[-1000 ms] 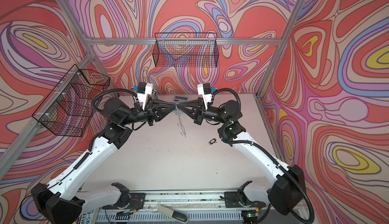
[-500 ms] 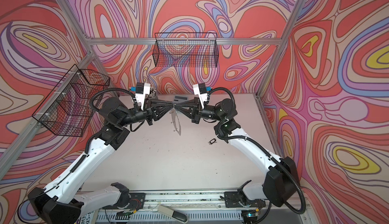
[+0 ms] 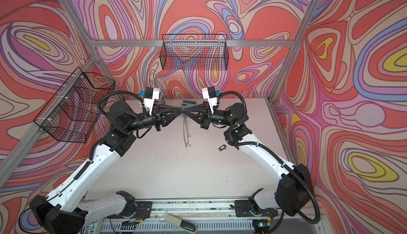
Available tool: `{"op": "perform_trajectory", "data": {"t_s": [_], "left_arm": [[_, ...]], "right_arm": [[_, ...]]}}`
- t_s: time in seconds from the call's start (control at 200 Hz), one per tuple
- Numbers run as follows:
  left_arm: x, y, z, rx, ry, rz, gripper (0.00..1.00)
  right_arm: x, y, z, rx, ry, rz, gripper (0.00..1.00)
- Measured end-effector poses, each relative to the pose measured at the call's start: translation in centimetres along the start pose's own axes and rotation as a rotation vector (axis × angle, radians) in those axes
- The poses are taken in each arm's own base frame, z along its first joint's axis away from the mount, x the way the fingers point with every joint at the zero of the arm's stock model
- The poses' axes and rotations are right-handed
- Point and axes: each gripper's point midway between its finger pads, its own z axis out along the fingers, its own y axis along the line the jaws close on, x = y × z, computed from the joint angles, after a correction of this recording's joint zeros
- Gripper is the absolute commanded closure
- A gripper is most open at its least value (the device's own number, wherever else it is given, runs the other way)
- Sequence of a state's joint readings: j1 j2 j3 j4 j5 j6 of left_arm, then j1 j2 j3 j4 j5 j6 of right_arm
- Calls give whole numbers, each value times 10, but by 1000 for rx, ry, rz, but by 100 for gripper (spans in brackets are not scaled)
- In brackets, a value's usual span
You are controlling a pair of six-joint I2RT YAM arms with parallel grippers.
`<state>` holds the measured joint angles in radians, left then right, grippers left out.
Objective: Attach keys to a key ring
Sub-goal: Pass the keyring.
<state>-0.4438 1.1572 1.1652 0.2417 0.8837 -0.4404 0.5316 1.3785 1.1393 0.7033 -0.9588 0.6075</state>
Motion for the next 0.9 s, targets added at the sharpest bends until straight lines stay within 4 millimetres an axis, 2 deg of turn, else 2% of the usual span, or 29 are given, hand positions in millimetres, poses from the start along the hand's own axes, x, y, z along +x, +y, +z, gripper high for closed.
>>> {"op": "perform_trajectory", "data": {"t_s": [0.085, 0.336, 0.426, 0.706, 0.901], "left_arm": [[0, 0, 0, -1, -1, -1, 86], [2, -8, 1, 54, 15, -17, 91], [3, -9, 1, 68, 21, -24, 100], [-2, -22, 0, 145, 17, -29, 100], [-3, -21, 2, 175, 17, -60, 100]], "right_arm": [[0, 0, 0, 0, 0, -3, 100], [0, 0, 0, 1, 0, -11, 100], [0, 0, 0, 0, 0, -11, 100], [-6, 9, -1, -68, -14, -21, 100], [-6, 7, -1, -126, -25, -8, 100]]}}
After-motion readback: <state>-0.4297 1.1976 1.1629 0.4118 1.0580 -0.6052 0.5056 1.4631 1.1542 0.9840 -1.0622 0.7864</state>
